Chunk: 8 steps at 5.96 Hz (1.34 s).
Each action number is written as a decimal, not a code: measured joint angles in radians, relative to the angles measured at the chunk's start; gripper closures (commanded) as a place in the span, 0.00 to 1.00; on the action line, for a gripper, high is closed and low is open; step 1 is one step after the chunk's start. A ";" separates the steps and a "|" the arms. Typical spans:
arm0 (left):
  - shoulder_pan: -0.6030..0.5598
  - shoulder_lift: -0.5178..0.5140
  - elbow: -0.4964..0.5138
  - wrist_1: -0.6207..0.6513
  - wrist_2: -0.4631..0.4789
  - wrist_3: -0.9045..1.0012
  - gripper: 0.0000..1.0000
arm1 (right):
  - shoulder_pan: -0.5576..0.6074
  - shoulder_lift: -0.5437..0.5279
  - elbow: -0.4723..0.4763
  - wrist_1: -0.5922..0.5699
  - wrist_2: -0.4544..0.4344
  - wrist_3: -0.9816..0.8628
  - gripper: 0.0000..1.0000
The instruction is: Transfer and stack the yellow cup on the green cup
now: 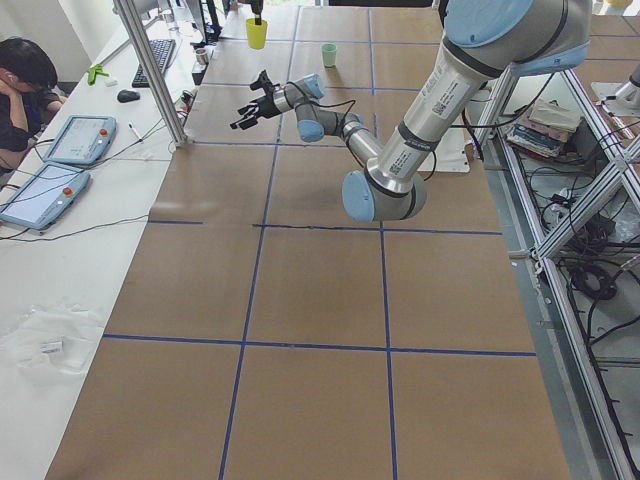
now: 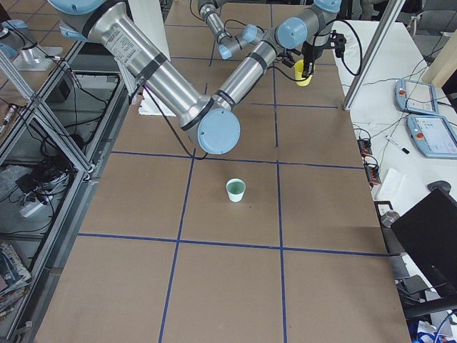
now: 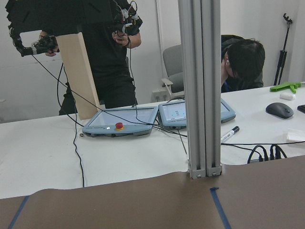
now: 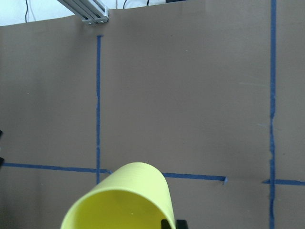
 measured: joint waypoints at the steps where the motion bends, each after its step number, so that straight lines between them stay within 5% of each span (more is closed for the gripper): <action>1: -0.082 0.026 -0.026 0.058 -0.191 0.035 0.02 | 0.023 -0.089 0.086 -0.041 -0.005 -0.098 1.00; 5: -0.341 0.173 -0.107 0.198 -0.842 0.356 0.00 | 0.098 -0.489 0.272 -0.062 -0.020 -0.554 1.00; 8: -0.371 0.280 -0.115 0.214 -0.979 0.408 0.00 | 0.105 -0.763 0.293 0.134 -0.023 -0.586 1.00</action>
